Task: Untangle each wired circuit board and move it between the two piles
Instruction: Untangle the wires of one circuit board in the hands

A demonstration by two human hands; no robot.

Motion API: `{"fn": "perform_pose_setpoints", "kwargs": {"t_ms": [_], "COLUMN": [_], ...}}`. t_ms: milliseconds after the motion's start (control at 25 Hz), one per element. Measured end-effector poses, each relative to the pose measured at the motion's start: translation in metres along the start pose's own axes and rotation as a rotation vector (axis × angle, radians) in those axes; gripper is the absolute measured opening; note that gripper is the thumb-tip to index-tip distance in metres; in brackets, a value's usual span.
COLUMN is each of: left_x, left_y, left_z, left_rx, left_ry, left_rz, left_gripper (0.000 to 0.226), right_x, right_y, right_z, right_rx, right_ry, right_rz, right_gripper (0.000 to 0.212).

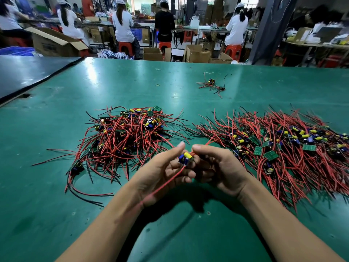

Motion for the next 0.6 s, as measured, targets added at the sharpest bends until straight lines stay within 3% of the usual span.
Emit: {"fn": "perform_pose_setpoints", "kwargs": {"t_ms": [280, 480, 600], "left_x": [-0.014, -0.017, -0.018], "left_y": [-0.001, -0.002, -0.002], "left_z": [0.006, 0.004, 0.003], "left_rx": [0.008, 0.039, 0.057], "left_ry": [-0.085, -0.226, -0.258], "left_rz": [-0.096, -0.149, -0.165], "left_gripper": [0.003, 0.020, 0.019], "right_x": [-0.015, -0.015, -0.019], "right_y": [-0.006, -0.005, -0.005], "right_z": [0.003, 0.006, 0.006], "right_rx": [-0.070, -0.158, -0.164], "right_ry": [0.163, 0.142, 0.115], "right_rz": [-0.067, -0.087, -0.094], "right_gripper": [0.017, 0.029, 0.026]}}
Point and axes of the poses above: each hand's wrist, its own y-axis away from the middle knuckle, its own x-axis out of the palm, z = x × y, the point moved 10 cm from there along -y, towards the middle knuckle, and after that the axes turned 11 degrees about z, right-handed, at the moved point
